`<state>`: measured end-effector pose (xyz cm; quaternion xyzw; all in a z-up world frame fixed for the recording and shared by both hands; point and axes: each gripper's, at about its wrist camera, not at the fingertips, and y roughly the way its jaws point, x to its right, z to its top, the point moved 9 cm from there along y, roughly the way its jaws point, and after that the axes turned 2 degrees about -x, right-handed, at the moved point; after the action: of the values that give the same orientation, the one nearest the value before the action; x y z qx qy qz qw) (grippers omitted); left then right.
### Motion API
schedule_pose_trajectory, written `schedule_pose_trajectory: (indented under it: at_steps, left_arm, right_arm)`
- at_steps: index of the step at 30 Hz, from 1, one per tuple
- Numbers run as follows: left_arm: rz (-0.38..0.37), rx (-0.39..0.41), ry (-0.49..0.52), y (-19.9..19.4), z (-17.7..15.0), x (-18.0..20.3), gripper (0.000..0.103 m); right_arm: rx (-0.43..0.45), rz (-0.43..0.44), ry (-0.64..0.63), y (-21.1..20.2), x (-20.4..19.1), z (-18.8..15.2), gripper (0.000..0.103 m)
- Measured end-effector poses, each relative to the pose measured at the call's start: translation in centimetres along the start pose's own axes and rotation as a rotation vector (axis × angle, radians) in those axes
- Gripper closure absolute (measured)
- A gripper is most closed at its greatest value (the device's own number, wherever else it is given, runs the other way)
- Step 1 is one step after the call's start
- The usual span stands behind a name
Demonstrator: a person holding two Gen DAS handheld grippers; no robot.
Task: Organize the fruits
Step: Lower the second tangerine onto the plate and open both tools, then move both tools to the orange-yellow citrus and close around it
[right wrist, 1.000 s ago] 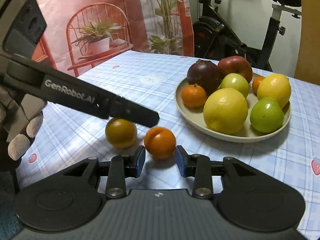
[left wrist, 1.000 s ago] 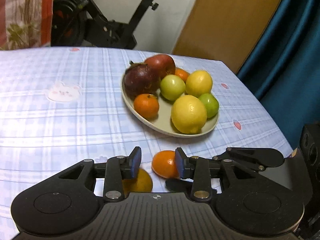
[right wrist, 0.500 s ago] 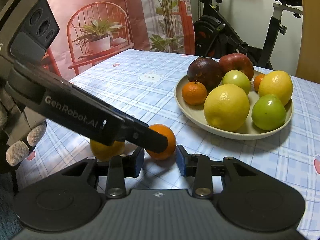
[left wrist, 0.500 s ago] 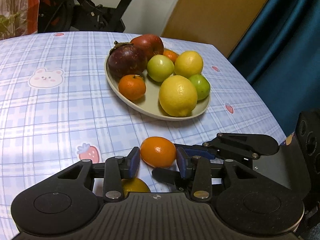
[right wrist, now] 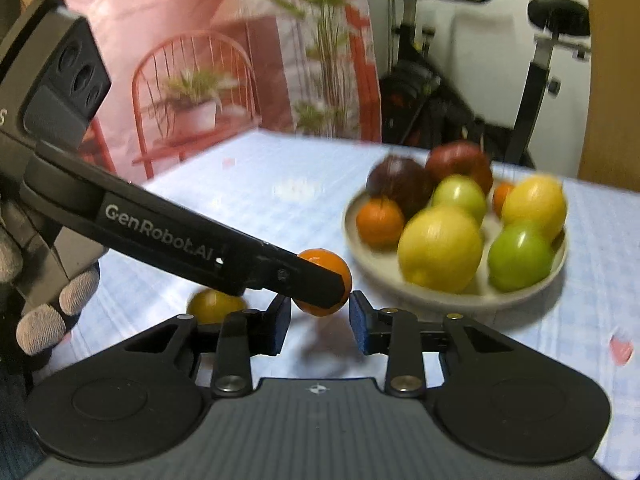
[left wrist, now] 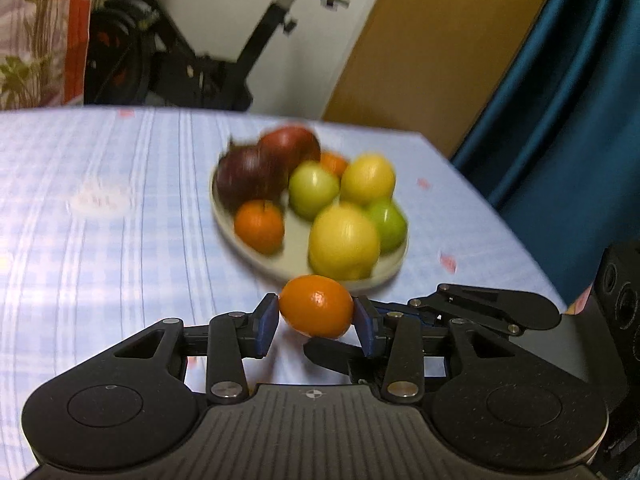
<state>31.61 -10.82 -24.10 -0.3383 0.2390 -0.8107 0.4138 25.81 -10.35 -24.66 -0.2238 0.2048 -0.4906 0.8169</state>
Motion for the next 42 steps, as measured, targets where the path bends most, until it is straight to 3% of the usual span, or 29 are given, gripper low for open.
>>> schedule_pose_trajectory:
  at_steps: [5,10,26,35,42]
  left_arm:
    - [-0.007,0.04,-0.05,1.2,2.9,-0.5,0.06]
    - [-0.018,0.037,-0.101,3.1,4.1,-1.1,0.059]
    - [-0.015,0.03,-0.121,3.7,3.9,-2.1,0.059]
    - [-0.009,-0.001,-0.123,3.8,3.7,-1.8,0.058]
    - [0.02,0.028,-0.106,0.5,3.6,-2.3,0.058]
  right_arm:
    - [0.01,-0.044,-0.034,0.7,1.1,3.2,0.069]
    - [-0.012,-0.08,-0.04,2.2,2.2,4.2,0.069]
    - [-0.035,-0.174,-0.23,3.9,1.3,4.1,0.067]
    - [-0.032,-0.198,-0.217,3.1,1.2,4.0,0.067]
    - [0.012,-0.158,-0.097,0.3,1.5,3.7,0.067]
